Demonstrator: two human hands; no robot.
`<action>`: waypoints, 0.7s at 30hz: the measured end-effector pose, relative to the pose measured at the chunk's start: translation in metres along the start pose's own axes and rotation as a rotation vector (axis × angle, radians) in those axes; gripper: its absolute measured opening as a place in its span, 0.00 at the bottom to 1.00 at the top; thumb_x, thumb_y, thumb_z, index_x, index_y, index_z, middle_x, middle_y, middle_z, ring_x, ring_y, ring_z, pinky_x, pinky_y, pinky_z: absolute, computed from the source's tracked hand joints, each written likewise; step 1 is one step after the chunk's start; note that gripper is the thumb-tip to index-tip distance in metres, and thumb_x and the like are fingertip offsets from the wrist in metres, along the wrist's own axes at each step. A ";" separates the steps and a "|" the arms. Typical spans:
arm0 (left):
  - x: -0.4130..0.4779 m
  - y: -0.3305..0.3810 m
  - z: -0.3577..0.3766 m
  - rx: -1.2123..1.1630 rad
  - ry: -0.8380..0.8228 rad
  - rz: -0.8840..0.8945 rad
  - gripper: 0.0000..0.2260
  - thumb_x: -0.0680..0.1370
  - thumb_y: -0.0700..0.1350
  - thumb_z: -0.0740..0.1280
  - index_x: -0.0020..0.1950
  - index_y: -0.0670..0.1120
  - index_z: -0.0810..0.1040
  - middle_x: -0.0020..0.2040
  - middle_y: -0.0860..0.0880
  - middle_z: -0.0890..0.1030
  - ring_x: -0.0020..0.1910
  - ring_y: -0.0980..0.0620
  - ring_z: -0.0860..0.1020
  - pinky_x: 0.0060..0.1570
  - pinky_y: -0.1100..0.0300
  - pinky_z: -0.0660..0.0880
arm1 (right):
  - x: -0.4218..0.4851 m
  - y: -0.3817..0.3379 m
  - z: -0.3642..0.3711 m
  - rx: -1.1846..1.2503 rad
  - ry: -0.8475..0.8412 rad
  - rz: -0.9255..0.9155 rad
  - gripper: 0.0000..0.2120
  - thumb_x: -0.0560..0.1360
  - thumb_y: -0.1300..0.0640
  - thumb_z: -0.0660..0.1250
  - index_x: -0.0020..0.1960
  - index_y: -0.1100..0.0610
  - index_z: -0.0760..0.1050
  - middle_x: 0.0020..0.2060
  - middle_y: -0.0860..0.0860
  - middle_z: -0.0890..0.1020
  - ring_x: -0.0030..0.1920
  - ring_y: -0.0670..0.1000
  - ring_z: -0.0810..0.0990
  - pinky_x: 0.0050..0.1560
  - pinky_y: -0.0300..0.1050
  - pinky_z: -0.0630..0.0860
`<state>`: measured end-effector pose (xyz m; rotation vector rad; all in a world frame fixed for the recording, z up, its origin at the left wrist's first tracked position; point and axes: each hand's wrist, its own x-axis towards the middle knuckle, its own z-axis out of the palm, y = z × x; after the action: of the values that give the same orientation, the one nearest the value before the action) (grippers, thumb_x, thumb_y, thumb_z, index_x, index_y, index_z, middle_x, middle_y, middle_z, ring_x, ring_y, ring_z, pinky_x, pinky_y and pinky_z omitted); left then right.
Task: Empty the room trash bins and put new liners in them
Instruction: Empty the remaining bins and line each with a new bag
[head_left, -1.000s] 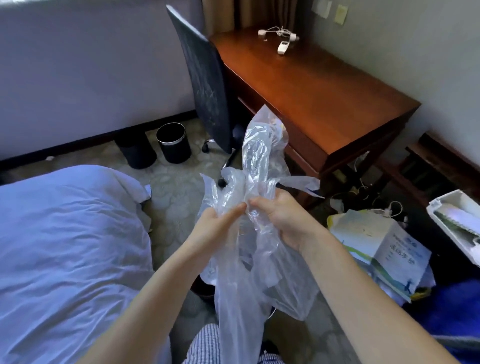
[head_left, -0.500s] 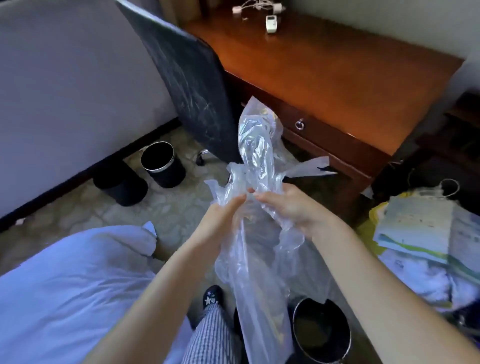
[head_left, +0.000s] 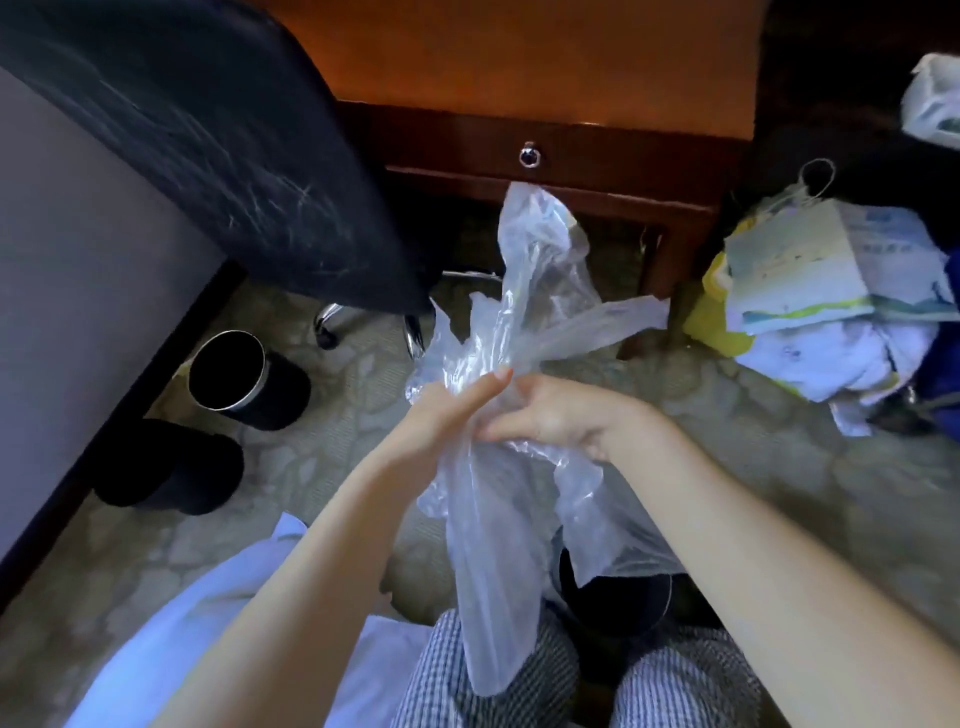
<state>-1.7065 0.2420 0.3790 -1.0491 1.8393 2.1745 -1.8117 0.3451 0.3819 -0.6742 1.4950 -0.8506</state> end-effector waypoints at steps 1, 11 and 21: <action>0.002 -0.009 0.001 0.028 0.002 0.001 0.20 0.68 0.59 0.72 0.51 0.46 0.81 0.48 0.46 0.85 0.50 0.49 0.83 0.53 0.55 0.77 | 0.001 0.008 0.006 -0.002 -0.005 -0.011 0.06 0.75 0.60 0.67 0.48 0.49 0.79 0.47 0.46 0.83 0.54 0.45 0.79 0.61 0.40 0.71; -0.034 -0.159 0.023 0.136 0.172 0.044 0.16 0.66 0.50 0.75 0.46 0.39 0.81 0.43 0.39 0.83 0.42 0.43 0.81 0.50 0.45 0.77 | -0.006 0.145 0.106 0.035 0.135 -0.095 0.07 0.73 0.66 0.68 0.36 0.62 0.77 0.32 0.50 0.80 0.39 0.46 0.79 0.50 0.45 0.75; -0.123 -0.255 0.000 0.076 0.203 0.242 0.03 0.76 0.44 0.68 0.46 0.45 0.80 0.36 0.49 0.81 0.35 0.51 0.79 0.40 0.58 0.76 | -0.082 0.222 0.222 -0.068 0.255 -0.176 0.10 0.76 0.62 0.66 0.36 0.59 0.74 0.28 0.44 0.80 0.38 0.41 0.79 0.52 0.40 0.71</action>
<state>-1.4871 0.3505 0.2366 -1.1200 2.2266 2.1709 -1.5678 0.5095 0.2443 -0.7788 1.7168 -1.0546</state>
